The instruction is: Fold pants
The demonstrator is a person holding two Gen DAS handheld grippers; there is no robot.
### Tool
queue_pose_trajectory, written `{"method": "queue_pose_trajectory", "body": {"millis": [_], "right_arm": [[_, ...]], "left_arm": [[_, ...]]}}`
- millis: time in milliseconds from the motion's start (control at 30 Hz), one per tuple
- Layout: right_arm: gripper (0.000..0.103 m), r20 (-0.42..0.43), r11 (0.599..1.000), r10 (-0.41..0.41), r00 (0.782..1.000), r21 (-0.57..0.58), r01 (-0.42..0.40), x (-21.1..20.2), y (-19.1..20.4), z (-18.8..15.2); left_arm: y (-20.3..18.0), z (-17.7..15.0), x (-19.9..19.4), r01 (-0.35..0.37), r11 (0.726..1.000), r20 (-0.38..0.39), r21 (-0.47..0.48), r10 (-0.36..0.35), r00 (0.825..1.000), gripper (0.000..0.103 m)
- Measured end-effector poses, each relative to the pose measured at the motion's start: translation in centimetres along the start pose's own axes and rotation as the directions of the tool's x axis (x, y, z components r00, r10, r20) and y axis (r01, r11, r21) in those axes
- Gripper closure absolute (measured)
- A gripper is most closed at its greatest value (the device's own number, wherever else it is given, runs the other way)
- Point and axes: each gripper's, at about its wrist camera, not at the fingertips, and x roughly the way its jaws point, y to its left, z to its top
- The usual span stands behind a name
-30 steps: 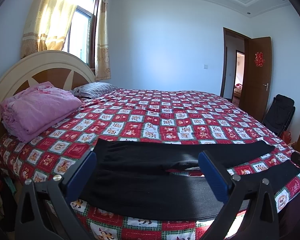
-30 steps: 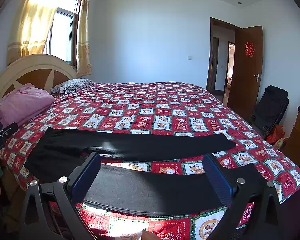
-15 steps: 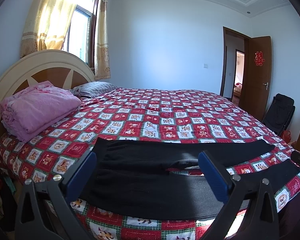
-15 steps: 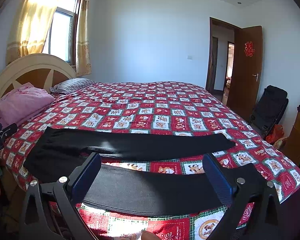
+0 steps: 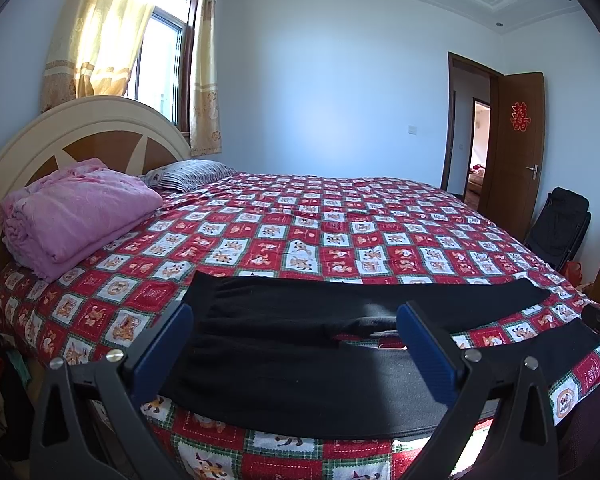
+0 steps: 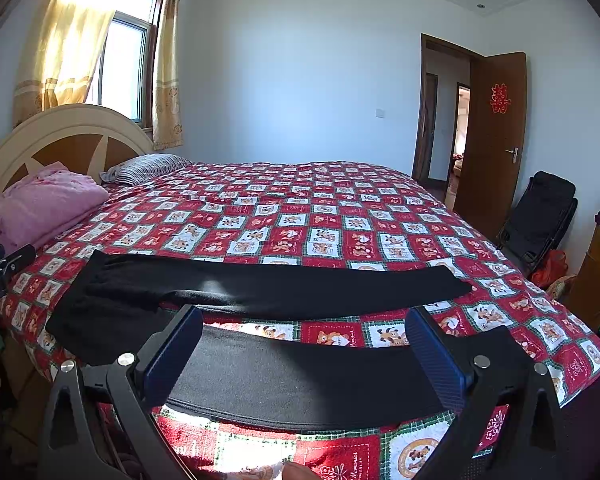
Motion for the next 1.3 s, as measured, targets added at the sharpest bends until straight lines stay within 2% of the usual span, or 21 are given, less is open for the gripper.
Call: {"method": "queue_pose_trajectory", "body": {"millis": [633, 1067, 1233, 1300], "right_arm": [[0.001, -0.012, 1.000, -0.004, 1.000, -0.006, 0.004, 0.3, 0.1, -0.1], [0.001, -0.034, 1.000, -0.018, 0.999, -0.020, 0.017, 1.2, 0.3, -0.5], [0.001, -0.048, 0.999, -0.033, 0.998, -0.032, 0.031, 2.6, 0.3, -1.1], [0.001, -0.076, 0.999, -0.027, 0.997, -0.032, 0.025, 3.8, 0.1, -1.7]], "left_arm": [[0.0, 0.0, 0.1, 0.000, 1.000, -0.001, 0.000, 0.000, 1.000, 0.000], [-0.7, -0.9, 0.7, 0.009, 1.000, -0.032, 0.005, -0.009, 0.999, 0.000], [-0.2, -0.9, 2.0, 0.041, 0.999, -0.043, 0.002, -0.041, 0.998, 0.000], [0.3, -1.0, 3.2, 0.020, 0.999, -0.036, 0.025, -0.019, 0.999, 0.000]]}}
